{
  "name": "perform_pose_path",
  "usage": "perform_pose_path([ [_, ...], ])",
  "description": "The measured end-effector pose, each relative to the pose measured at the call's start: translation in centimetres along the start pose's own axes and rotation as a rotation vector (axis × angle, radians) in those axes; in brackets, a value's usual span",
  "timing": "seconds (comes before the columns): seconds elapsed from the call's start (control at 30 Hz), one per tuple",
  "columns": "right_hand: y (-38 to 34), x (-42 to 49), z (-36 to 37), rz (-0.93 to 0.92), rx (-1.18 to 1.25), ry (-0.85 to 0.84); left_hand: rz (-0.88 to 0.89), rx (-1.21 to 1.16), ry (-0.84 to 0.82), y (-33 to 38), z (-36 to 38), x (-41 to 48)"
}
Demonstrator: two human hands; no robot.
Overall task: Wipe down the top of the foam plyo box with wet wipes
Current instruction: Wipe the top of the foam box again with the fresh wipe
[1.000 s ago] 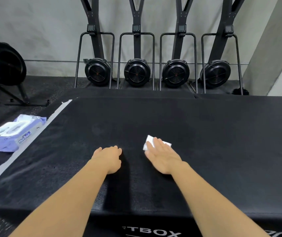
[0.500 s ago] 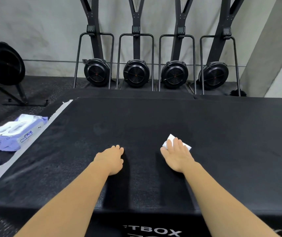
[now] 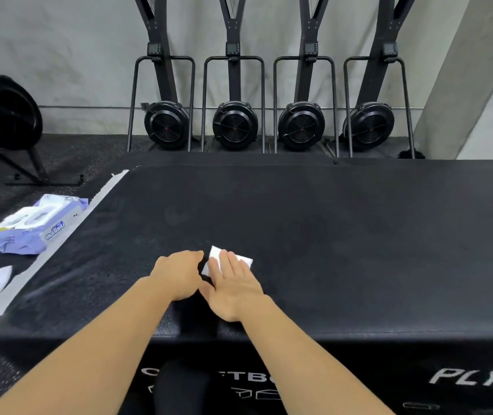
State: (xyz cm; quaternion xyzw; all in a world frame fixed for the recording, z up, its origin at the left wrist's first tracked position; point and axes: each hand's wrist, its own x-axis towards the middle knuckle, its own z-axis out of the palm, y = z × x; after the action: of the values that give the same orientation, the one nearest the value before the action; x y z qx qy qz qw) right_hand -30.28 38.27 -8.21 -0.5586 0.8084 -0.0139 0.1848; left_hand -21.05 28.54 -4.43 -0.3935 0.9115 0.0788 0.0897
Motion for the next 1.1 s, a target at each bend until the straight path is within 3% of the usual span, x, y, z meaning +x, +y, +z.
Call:
perform_pose_path([
  [0.17, 2.9, -1.3, -0.8, -0.034, 0.037, 0.045, 0.009, -0.007, -0.027, 0.1, 0.5, -0.7],
  [0.53, 15.1, -3.6, -3.4, 0.284, 0.022, 0.126, 0.015, 0.069, -0.097, 0.9, 0.1, -0.9],
  [0.7, 12.5, -3.1, -2.9, 0.328, 0.030, 0.138, 0.021, 0.040, -0.111, 0.5, 0.4, -0.8],
  [1.1, -0.5, -3.2, 1.0, 0.051, 0.019, 0.006, 0.014, 0.110, -0.076, 0.9, 0.9, -1.0],
])
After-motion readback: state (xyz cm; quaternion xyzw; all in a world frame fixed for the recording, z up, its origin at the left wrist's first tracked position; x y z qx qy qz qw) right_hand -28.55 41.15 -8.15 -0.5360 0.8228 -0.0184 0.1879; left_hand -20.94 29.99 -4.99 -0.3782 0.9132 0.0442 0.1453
